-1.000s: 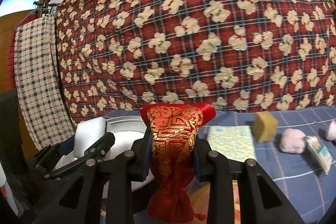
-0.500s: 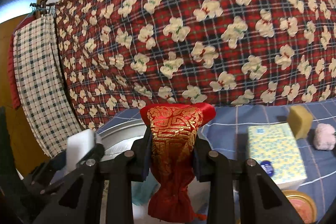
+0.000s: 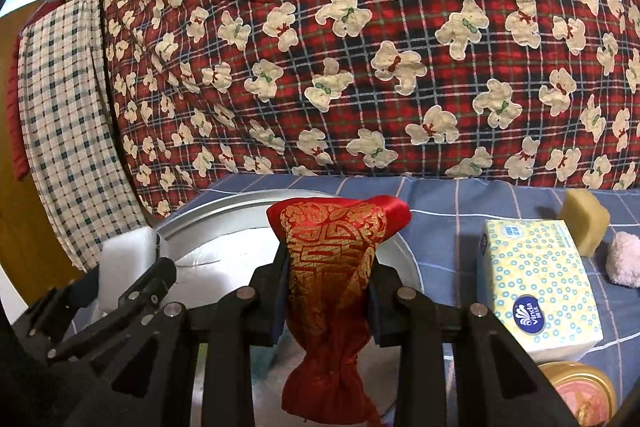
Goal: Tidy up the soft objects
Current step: 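Carry the white sponge and red pouch with both tools over the silver tin, then open both tools to drop the white sponge and red pouch into the tin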
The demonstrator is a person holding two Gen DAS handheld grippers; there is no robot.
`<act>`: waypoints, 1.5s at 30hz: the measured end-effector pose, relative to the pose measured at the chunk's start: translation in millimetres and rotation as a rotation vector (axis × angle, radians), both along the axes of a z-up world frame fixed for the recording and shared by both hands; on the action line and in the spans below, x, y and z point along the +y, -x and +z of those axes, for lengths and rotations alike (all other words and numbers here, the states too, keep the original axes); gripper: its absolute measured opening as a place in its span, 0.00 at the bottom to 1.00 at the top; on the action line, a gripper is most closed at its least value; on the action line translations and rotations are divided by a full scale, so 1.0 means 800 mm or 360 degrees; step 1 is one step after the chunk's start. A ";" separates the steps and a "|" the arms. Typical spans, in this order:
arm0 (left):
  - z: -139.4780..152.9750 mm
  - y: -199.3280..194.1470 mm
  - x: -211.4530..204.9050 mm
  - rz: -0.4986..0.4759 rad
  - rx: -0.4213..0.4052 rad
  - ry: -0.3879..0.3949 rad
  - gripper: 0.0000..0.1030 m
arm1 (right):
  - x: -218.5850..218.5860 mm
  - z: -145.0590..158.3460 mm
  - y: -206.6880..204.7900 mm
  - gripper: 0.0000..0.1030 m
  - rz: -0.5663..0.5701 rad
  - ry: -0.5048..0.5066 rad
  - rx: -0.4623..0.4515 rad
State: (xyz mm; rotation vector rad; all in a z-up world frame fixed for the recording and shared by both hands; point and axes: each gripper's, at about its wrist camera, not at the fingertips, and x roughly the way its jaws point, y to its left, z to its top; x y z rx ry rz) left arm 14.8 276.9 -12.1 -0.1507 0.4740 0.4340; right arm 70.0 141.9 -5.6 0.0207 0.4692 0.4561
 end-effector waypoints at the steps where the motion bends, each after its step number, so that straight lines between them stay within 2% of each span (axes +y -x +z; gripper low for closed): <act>1: 0.000 0.000 0.000 0.0001 0.0002 -0.0006 0.56 | 0.001 0.000 0.000 0.34 -0.0002 0.0014 -0.0007; 9: -0.004 -0.002 -0.002 -0.0007 0.0019 0.0010 0.56 | 0.008 -0.003 0.000 0.34 0.0018 0.0062 -0.0013; 16: -0.005 -0.003 -0.006 0.0004 0.0033 -0.0029 0.56 | 0.009 -0.007 -0.002 0.34 0.0027 0.0073 0.0010; 26: -0.005 -0.002 -0.009 0.0023 0.0029 -0.0063 0.56 | 0.004 -0.008 -0.004 0.38 0.0120 -0.0023 0.0040; 28: -0.005 -0.002 -0.009 0.0026 0.0031 -0.0065 0.57 | 0.001 -0.007 -0.006 0.44 0.0134 -0.0055 0.0065; 30: -0.005 -0.002 -0.008 0.0036 0.0028 -0.0064 0.59 | -0.003 -0.006 -0.007 0.49 0.0138 -0.0091 0.0083; 31: -0.005 -0.001 -0.006 0.0044 0.0024 -0.0058 0.63 | -0.006 -0.005 -0.007 0.61 0.0152 -0.0120 0.0086; 33: -0.003 0.001 -0.007 0.0046 0.0006 -0.0063 0.66 | -0.010 0.001 -0.001 0.71 0.0174 -0.0188 0.0048; 35: -0.002 0.002 -0.011 0.0053 0.0002 -0.0106 0.73 | -0.011 0.008 0.009 0.71 0.0191 -0.0197 -0.0025; 37: -0.001 0.003 -0.015 0.0056 -0.0011 -0.0138 0.89 | -0.013 0.016 0.019 0.71 0.0176 -0.0186 -0.0102; 39: 0.002 0.005 -0.015 0.0064 -0.0034 -0.0141 1.00 | -0.016 0.021 0.028 0.72 0.0131 -0.0167 -0.0179; 42: 0.006 0.014 -0.014 0.0087 -0.0109 -0.0122 1.00 | -0.022 0.026 0.038 0.82 0.0017 -0.0123 -0.0268; 45: 0.006 0.015 -0.016 0.0047 -0.0122 -0.0084 1.00 | -0.030 0.029 0.041 0.82 -0.0066 -0.0112 -0.0312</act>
